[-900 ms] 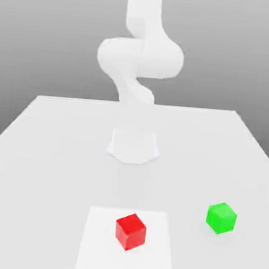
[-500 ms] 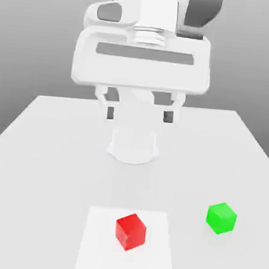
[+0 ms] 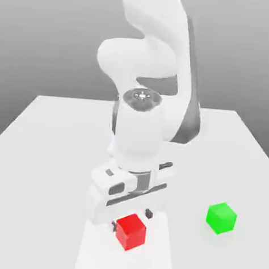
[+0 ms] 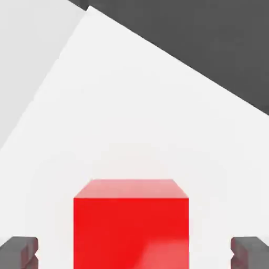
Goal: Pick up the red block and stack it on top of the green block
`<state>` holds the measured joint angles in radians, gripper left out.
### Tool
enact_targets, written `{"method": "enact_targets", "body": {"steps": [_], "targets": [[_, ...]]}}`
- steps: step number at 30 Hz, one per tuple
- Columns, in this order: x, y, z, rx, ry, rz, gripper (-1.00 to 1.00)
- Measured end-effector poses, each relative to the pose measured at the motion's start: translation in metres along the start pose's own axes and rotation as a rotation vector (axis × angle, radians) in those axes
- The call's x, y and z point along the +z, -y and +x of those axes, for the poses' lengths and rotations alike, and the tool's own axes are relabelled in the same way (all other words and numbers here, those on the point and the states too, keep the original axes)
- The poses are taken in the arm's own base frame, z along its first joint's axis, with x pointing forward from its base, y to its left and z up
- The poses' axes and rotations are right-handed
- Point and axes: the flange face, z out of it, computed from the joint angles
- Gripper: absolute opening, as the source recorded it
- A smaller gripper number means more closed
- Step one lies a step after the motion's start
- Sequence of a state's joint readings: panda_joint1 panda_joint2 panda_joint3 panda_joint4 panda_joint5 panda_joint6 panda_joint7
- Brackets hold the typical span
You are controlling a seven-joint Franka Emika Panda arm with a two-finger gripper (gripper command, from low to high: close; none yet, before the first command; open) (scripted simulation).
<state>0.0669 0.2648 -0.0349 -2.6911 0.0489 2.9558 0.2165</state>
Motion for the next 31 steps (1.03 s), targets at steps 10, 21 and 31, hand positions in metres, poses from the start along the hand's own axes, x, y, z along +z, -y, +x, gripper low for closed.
{"method": "enact_targets", "body": {"steps": [10, 21, 31], "targets": [[-0.025, 0.0, 0.001, 0.0, 0.001, 0.0, -1.0], [-0.094, 0.186, -0.115, -0.58, 0.003, 0.004, -1.0], [-0.036, 0.202, -0.134, -0.651, 0.001, -0.001, 1.0]]}}
